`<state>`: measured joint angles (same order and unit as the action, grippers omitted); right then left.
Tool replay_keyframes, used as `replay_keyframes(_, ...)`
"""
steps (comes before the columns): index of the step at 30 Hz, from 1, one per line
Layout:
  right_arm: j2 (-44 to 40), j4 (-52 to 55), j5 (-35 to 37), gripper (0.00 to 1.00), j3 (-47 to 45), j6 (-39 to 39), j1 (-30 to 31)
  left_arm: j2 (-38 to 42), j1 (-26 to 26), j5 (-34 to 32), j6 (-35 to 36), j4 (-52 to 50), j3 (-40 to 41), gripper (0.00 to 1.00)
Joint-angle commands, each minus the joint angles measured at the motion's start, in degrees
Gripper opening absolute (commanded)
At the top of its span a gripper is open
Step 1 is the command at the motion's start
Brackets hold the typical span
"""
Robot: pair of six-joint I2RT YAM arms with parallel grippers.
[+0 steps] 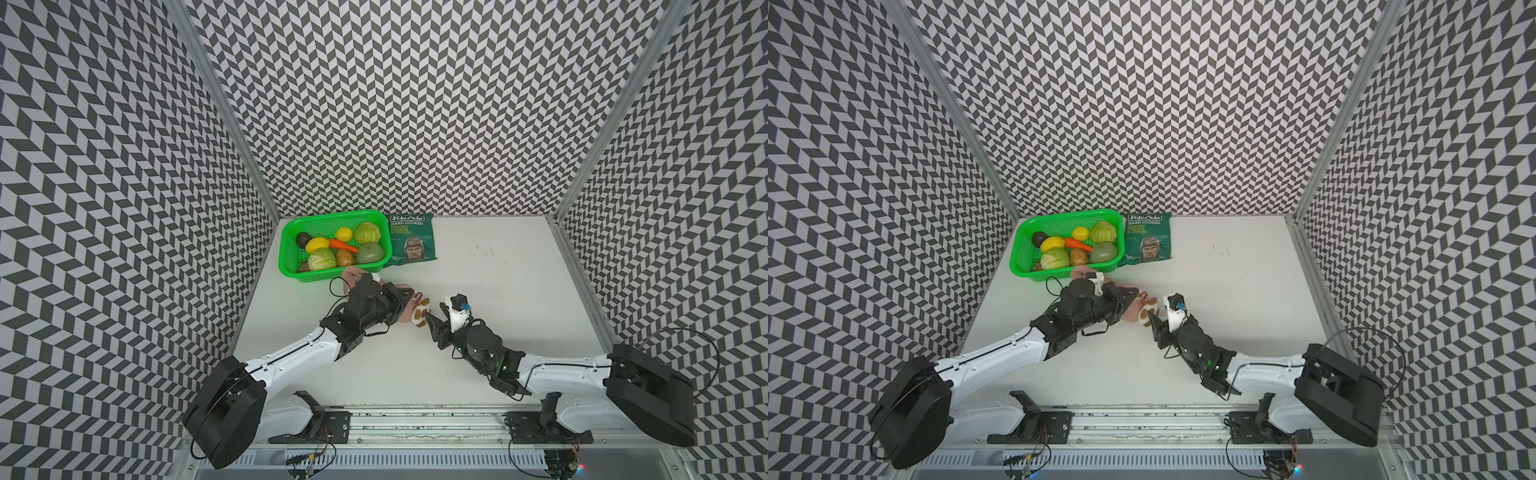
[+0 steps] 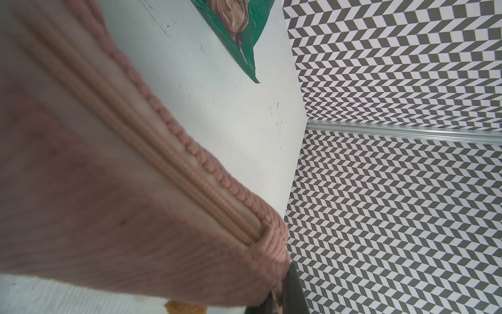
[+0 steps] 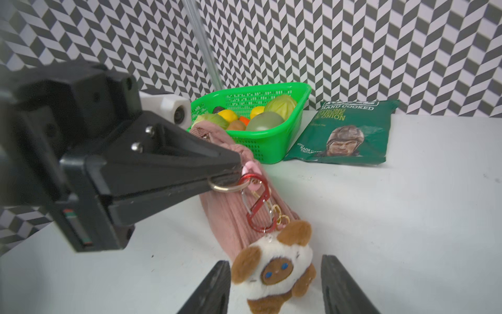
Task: Remove the decoration from the bag
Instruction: Remove the decoration item from the bag.
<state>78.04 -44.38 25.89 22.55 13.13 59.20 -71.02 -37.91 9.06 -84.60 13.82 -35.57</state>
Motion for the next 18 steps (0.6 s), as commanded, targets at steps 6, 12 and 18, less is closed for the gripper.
replay_keyframes(6,8.6,-15.8,8.4,0.55,3.3,-6.9,1.6,1.3,-0.3,-0.8,0.5,0.8,-2.0,0.00)
replay_keyframes(12,12.1,-19.4,9.3,0.54,4.7,-8.6,1.9,1.2,-0.3,-0.7,0.4,0.8,-2.0,0.00)
replay_keyframes(18,15.0,-20.5,9.3,0.54,6.1,-9.0,2.1,1.1,-0.3,-0.8,0.4,0.8,-1.9,0.00)
